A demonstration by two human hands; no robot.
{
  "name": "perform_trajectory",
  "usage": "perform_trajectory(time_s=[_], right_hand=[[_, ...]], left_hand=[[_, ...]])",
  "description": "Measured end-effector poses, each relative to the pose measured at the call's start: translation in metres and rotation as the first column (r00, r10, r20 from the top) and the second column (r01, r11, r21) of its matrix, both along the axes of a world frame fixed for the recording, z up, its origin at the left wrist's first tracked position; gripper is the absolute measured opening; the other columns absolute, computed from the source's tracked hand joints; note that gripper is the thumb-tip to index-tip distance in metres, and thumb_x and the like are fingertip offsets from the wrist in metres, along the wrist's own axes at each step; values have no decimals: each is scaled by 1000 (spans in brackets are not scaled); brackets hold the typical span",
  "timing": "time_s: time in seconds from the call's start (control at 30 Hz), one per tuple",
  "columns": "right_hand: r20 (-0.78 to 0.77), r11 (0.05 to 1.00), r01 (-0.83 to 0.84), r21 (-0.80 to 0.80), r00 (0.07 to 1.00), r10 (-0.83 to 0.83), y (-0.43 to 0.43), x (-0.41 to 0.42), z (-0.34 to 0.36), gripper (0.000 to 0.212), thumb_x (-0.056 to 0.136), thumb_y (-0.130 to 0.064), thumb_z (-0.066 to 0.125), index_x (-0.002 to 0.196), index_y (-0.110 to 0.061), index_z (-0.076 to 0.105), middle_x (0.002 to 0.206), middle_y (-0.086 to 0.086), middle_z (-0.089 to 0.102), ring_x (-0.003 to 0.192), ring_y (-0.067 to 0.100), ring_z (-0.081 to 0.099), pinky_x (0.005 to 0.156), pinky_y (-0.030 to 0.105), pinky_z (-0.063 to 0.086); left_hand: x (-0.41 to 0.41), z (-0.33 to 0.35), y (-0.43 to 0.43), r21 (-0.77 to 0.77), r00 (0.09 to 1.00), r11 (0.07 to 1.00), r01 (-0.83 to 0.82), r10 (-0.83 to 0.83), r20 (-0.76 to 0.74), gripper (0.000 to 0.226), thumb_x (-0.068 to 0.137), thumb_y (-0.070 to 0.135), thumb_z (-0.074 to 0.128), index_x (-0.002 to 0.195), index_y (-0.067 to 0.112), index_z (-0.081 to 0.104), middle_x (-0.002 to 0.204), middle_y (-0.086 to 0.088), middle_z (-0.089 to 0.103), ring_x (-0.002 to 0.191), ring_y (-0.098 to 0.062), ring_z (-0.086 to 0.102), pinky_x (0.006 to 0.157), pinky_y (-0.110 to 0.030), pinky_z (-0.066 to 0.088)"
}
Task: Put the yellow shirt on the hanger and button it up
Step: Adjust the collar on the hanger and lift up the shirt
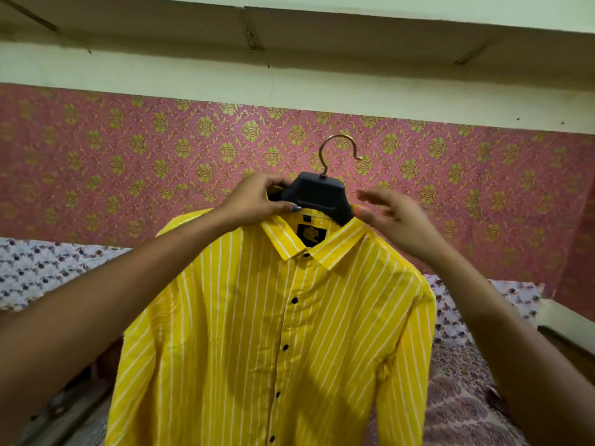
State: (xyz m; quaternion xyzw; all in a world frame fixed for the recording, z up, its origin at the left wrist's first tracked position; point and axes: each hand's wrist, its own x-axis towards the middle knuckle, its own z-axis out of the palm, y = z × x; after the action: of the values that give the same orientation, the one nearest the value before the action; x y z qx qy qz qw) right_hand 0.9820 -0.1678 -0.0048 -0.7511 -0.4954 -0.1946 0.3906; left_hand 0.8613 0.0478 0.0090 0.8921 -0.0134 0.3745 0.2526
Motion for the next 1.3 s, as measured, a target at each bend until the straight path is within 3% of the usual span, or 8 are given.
perform_trajectory(time_s=[0.17, 0.37, 0.47, 0.6, 0.77, 1.03, 1.2, 1.3], right_hand=[[17, 997, -45, 64, 999, 44, 43, -14, 9, 27, 88, -24, 62, 109, -8, 61, 91, 2, 62, 83, 16, 59, 65, 21, 45], [-169, 994, -72, 81, 982, 85, 51, -7, 11, 26, 93, -28, 55, 108, -8, 59, 95, 9, 64, 86, 23, 60, 73, 35, 47], [-277, 987, -97, 128, 952, 129, 50, -6, 13, 18, 92, -26, 57, 101, -10, 58, 92, 9, 61, 85, 23, 58, 77, 40, 48], [-266, 990, -103, 93, 956, 124, 53, -12, 12, 14, 92, -28, 56, 97, -15, 58, 82, 0, 60, 79, 18, 57, 72, 34, 45], [-333, 983, -139, 123, 927, 173, 49, -15, 15, 21, 92, -27, 56, 103, -10, 59, 93, 11, 63, 87, 26, 60, 83, 45, 48], [-329, 982, -144, 121, 928, 177, 42, -14, 19, 21, 92, -25, 55, 101, -7, 60, 91, 13, 63, 82, 25, 58, 77, 39, 44], [-310, 992, -107, 67, 943, 122, 29, -2, 17, 22, 93, -28, 54, 99, -9, 62, 86, 11, 65, 74, 21, 58, 69, 31, 45], [-279, 998, -48, 37, 959, 56, 25, 4, 17, 21, 93, -29, 53, 97, -11, 63, 79, 3, 62, 65, 13, 55, 59, 23, 42]], left_hand=[[1, -12, -7, 29, 996, 998, -49, 46, 73, 44, 76, 19, 73, 118, 14, 61, 113, -2, 65, 103, -12, 59, 81, -16, 42], [-14, -15, 6, -193, 989, 977, 93, -68, 135, 30, 97, 25, 44, 125, 17, 51, 120, 4, 56, 112, -4, 51, 86, -19, 41], [-27, -8, 28, -151, 968, 974, 167, -192, -164, 23, 90, 13, 56, 111, 21, 59, 101, 7, 61, 93, 7, 55, 75, -7, 46], [-14, -15, 31, -91, 997, 994, 53, -57, -45, 30, 70, 20, 77, 77, 27, 49, 74, 7, 55, 67, -5, 52, 61, -9, 43], [-15, -14, 34, -193, 995, 977, 87, -93, -21, 54, 70, 42, 69, 115, 27, 44, 94, 6, 56, 86, -9, 54, 69, -15, 43], [-12, -19, 25, 12, 978, 1000, 24, -21, -208, 83, 69, 40, 75, 138, 28, 32, 143, -9, 42, 132, -26, 40, 97, -28, 41], [-15, -28, 39, 315, 946, 947, -60, 155, -284, 63, 70, 65, 57, 113, 18, 61, 110, -5, 67, 92, -18, 60, 76, -32, 47], [-13, -40, 41, 531, 943, 828, -183, 301, -144, 75, 69, 73, 51, 123, 21, 55, 116, -5, 65, 98, -22, 60, 78, -32, 44]])
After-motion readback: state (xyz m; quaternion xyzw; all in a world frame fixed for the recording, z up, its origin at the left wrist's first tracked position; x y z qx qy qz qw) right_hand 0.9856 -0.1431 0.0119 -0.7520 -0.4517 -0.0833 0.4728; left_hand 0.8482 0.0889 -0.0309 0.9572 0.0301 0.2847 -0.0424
